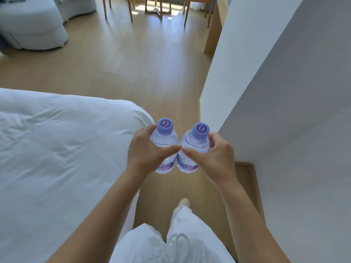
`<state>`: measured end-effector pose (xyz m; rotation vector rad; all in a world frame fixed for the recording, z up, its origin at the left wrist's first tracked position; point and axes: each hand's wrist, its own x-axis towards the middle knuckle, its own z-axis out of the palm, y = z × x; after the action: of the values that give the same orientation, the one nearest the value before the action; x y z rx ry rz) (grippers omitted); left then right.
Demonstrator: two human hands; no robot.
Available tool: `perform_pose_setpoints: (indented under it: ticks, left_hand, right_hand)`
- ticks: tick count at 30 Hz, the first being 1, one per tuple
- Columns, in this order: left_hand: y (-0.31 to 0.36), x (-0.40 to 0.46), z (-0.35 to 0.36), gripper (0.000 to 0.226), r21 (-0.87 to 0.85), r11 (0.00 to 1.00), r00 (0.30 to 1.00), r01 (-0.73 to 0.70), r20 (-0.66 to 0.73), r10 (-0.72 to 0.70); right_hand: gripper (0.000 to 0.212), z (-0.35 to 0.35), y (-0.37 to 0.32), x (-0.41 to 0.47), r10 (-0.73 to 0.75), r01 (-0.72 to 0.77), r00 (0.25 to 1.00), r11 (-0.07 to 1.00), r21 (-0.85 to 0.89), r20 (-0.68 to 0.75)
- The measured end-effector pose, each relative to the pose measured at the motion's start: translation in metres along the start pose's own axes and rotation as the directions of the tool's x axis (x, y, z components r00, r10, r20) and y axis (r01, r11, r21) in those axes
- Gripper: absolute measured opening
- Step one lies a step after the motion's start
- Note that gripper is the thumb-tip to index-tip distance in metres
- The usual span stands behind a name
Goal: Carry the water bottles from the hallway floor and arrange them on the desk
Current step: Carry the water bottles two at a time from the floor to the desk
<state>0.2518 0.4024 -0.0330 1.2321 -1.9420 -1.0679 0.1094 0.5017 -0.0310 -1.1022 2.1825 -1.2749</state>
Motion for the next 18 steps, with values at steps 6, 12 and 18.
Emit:
perform_pose_setpoints:
  ticks: [6,12,18]
  left_hand:
    - [-0.006,0.107,0.029,0.06,0.011,1.0,1.0,-0.012,-0.009,0.012]
    - [0.012,0.238,0.065,0.06,-0.001,1.0,0.999,0.029,-0.023,-0.029]
    - [0.037,0.357,0.091,0.06,-0.026,0.999,0.998,0.048,-0.042,-0.049]
  right_hand:
    - [0.047,0.016,0.008,0.112,-0.031,0.03,0.999,0.999,-0.019,-0.011]
    - [0.049,0.014,0.014,0.258,-0.057,0.057,0.998,0.997,-0.046,0.01]
    - [0.051,0.008,0.007,0.384,-0.085,0.085,0.996,0.995,-0.042,0.001]
